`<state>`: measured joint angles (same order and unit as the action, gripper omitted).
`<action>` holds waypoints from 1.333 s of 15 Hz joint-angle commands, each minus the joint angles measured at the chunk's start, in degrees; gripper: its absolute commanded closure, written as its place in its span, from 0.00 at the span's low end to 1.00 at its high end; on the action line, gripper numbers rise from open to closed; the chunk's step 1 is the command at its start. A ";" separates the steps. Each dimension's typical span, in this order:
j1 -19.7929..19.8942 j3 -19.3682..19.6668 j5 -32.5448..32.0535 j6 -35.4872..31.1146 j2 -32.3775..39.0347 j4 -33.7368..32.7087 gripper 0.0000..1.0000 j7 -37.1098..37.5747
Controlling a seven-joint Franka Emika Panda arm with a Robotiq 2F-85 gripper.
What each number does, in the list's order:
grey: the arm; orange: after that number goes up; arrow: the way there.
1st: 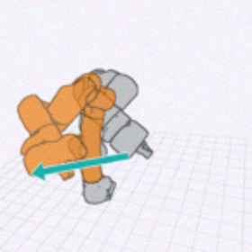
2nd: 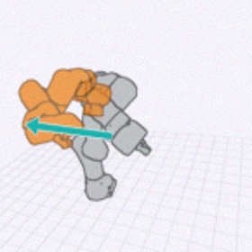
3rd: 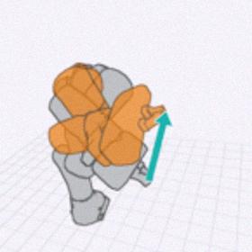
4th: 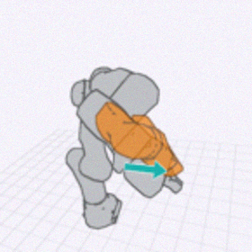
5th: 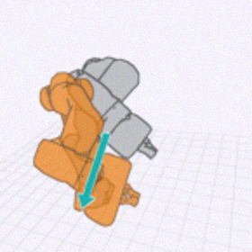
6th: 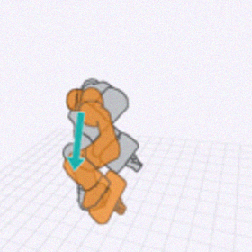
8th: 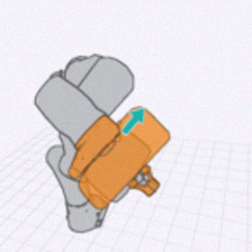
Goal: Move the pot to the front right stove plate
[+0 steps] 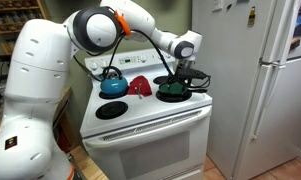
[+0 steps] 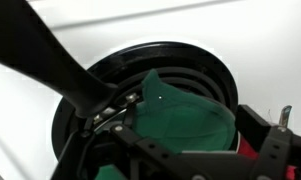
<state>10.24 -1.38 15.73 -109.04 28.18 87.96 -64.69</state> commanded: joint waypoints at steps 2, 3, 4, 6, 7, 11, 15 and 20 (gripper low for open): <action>0.84 -1.26 1.04 -1.36 0.33 1.44 0.00 -2.17; 0.81 -1.31 1.01 -1.33 0.37 1.37 0.00 -2.35; 0.78 -1.32 0.96 -1.31 0.38 1.37 0.00 -2.46; 0.83 -1.41 1.16 -1.27 0.27 1.30 0.00 -2.72; 0.85 -1.43 1.20 -1.18 0.30 1.20 0.00 -2.79; 1.06 -1.95 2.68 -1.37 0.54 1.61 0.00 -3.70; 1.37 -2.04 3.96 -0.96 0.76 1.59 0.00 -3.59; 2.31 -1.66 4.70 0.93 -2.00 1.44 0.00 -3.76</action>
<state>11.17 -2.65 19.40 -109.02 28.59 88.45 -66.98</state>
